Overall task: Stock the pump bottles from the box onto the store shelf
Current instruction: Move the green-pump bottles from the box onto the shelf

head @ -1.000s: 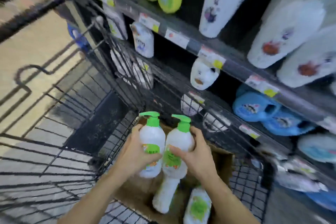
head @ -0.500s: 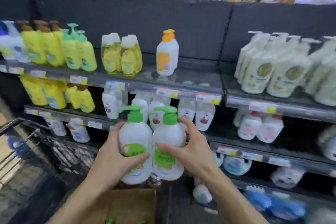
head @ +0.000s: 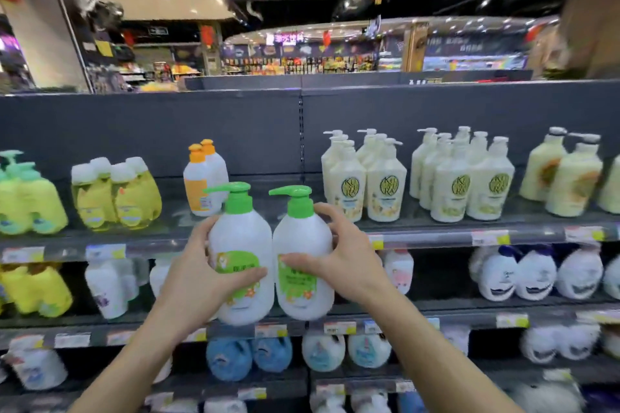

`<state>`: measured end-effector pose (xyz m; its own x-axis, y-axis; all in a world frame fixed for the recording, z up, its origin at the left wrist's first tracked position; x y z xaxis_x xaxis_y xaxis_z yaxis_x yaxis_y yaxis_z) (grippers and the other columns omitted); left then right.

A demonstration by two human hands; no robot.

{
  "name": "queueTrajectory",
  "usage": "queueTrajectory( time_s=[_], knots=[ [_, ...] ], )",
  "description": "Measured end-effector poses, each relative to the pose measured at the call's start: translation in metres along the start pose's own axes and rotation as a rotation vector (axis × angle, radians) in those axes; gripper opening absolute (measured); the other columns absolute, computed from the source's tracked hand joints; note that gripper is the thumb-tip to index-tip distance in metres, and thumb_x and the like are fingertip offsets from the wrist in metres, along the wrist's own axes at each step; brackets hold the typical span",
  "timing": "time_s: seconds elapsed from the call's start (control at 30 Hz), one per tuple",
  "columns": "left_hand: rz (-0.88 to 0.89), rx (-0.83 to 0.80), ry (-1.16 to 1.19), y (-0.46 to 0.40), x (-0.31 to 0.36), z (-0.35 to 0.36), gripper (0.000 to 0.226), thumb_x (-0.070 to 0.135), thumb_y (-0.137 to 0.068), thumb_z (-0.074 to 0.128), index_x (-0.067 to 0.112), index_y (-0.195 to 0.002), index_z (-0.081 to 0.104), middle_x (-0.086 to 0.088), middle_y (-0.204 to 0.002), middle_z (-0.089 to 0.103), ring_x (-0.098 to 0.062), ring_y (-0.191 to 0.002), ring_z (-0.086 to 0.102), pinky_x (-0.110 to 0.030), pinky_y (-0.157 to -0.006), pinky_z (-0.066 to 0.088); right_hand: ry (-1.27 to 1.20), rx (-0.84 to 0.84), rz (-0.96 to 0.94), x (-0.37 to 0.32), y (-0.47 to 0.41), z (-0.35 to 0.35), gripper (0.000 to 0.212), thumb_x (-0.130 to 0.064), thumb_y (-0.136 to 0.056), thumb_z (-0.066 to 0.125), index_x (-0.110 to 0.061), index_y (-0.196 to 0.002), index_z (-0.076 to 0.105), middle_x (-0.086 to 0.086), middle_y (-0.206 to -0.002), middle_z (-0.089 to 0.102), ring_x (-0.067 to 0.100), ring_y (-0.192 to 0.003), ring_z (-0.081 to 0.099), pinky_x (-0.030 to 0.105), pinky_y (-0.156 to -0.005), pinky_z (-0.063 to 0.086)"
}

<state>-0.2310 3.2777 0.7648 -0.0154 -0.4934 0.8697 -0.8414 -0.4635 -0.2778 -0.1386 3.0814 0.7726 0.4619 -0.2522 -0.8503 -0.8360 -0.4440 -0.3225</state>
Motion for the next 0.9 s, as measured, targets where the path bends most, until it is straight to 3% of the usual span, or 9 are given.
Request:
queueTrajectory(
  time_s=[0.13, 0.27, 0.37, 0.53, 0.7, 0.9],
  knots=[
    [0.013, 0.036, 0.007, -0.051, -0.008, 0.009, 0.087, 0.029, -0.054, 0.092, 0.050, -0.119, 0.038, 0.018, -0.102, 0.064, 0.005, -0.083, 0.064, -0.021, -0.066, 0.047, -0.022, 0.032, -0.024, 0.016, -0.052, 0.007, 0.066, -0.040, -0.062, 0.087, -0.051, -0.113, 0.047, -0.015, -0.104, 0.064, 0.008, -0.096, 0.065, 0.040, -0.084, 0.057],
    [0.019, 0.054, 0.021, -0.121, -0.025, 0.010, 0.088, 0.030, -0.053, 0.092, 0.047, -0.121, 0.038, 0.015, -0.102, 0.067, -0.003, -0.088, 0.066, -0.028, -0.072, 0.051, -0.039, 0.038, -0.029, 0.034, -0.125, 0.022, 0.069, -0.041, -0.060, 0.088, -0.052, -0.116, 0.048, -0.013, -0.105, 0.067, 0.009, -0.097, 0.068, 0.041, -0.084, 0.058],
    [0.024, 0.059, 0.016, -0.179, -0.034, 0.010, 0.091, 0.028, -0.055, 0.091, 0.043, -0.128, 0.038, 0.016, -0.101, 0.065, 0.001, -0.087, 0.064, -0.020, -0.067, 0.048, -0.074, 0.043, -0.032, 0.047, -0.183, 0.035, 0.069, -0.039, -0.059, 0.089, -0.052, -0.115, 0.050, -0.012, -0.107, 0.068, 0.010, -0.097, 0.069, 0.042, -0.084, 0.059],
    [0.016, 0.068, 0.013, -0.259, -0.050, 0.019, 0.086, 0.026, -0.057, 0.091, 0.049, -0.118, 0.033, 0.022, -0.100, 0.059, 0.002, -0.088, 0.060, -0.018, -0.065, 0.045, -0.150, 0.057, -0.023, 0.074, -0.264, 0.055, 0.070, -0.025, -0.060, 0.091, -0.047, -0.115, 0.054, -0.008, -0.107, 0.070, 0.012, -0.096, 0.070, 0.043, -0.084, 0.059],
    [-0.022, 0.065, -0.003, -0.308, -0.070, 0.034, 0.083, 0.024, -0.058, 0.090, 0.050, -0.115, 0.035, 0.019, -0.098, 0.060, -0.002, -0.089, 0.061, -0.021, -0.066, 0.046, -0.177, 0.068, -0.013, 0.104, -0.314, 0.069, 0.069, -0.020, -0.060, 0.091, -0.049, -0.111, 0.055, -0.007, -0.105, 0.071, 0.013, -0.095, 0.071, 0.042, -0.085, 0.059],
    [-0.027, 0.079, -0.059, -0.332, -0.082, 0.042, 0.087, 0.029, -0.058, 0.089, 0.045, -0.126, 0.038, 0.019, -0.100, 0.059, -0.003, -0.090, 0.060, -0.025, -0.070, 0.047, -0.210, 0.058, 0.017, 0.133, -0.352, 0.085, 0.068, -0.019, -0.061, 0.089, -0.049, -0.112, 0.054, -0.004, -0.109, 0.071, 0.017, -0.099, 0.070, 0.046, -0.087, 0.058]
  ],
)
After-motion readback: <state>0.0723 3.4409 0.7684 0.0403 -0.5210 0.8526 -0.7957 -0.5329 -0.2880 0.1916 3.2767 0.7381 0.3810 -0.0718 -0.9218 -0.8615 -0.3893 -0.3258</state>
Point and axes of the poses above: each hand's wrist, its own y-axis away from the middle knuckle, its own z-axis out of the palm, x = y × z, the point moved 3 cm from there along -y, towards the middle knuckle
